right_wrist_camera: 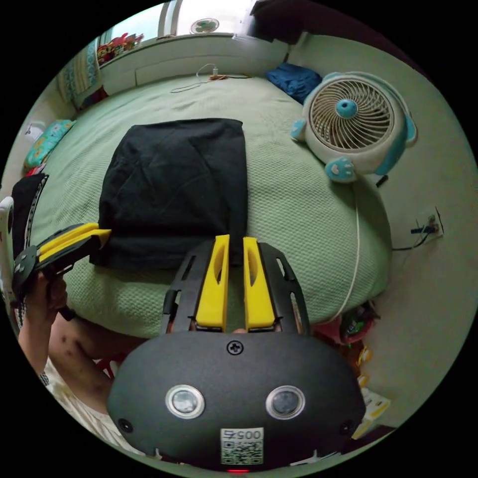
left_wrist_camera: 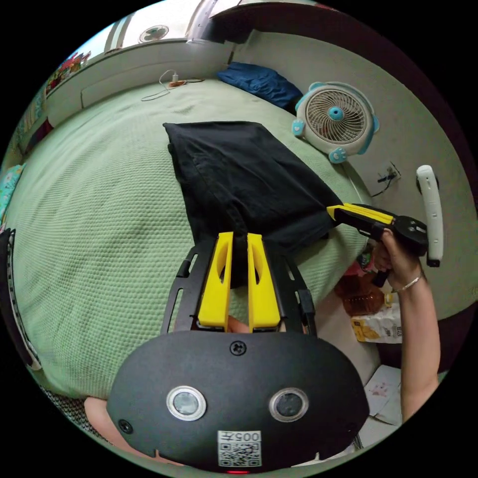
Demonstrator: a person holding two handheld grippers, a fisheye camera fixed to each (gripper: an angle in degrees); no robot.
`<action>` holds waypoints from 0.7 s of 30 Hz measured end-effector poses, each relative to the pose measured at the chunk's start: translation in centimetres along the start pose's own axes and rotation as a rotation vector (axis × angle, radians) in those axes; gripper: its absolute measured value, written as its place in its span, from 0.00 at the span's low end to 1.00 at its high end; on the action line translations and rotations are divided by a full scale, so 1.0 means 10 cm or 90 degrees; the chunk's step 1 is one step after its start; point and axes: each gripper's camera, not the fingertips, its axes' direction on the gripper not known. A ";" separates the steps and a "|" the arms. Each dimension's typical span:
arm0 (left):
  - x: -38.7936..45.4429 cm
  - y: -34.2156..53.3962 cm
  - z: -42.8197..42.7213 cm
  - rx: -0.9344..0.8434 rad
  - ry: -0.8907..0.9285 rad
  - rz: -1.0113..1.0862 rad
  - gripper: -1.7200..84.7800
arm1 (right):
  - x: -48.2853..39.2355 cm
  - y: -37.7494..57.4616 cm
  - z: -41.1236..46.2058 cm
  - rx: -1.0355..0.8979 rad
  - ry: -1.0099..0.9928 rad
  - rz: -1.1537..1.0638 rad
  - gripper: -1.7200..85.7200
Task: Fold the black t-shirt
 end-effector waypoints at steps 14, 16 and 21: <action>-0.41 0.72 -0.64 0.022 0.015 0.012 0.01 | -1.52 -0.84 -0.39 0.132 -0.055 -0.128 0.02; -0.56 0.88 -0.79 0.026 0.007 0.019 0.01 | -1.64 -1.03 -0.16 0.067 -0.059 -0.087 0.01; -0.99 1.17 -1.16 0.048 0.018 -0.003 0.01 | -1.87 -1.11 0.02 0.057 -0.036 -0.066 0.01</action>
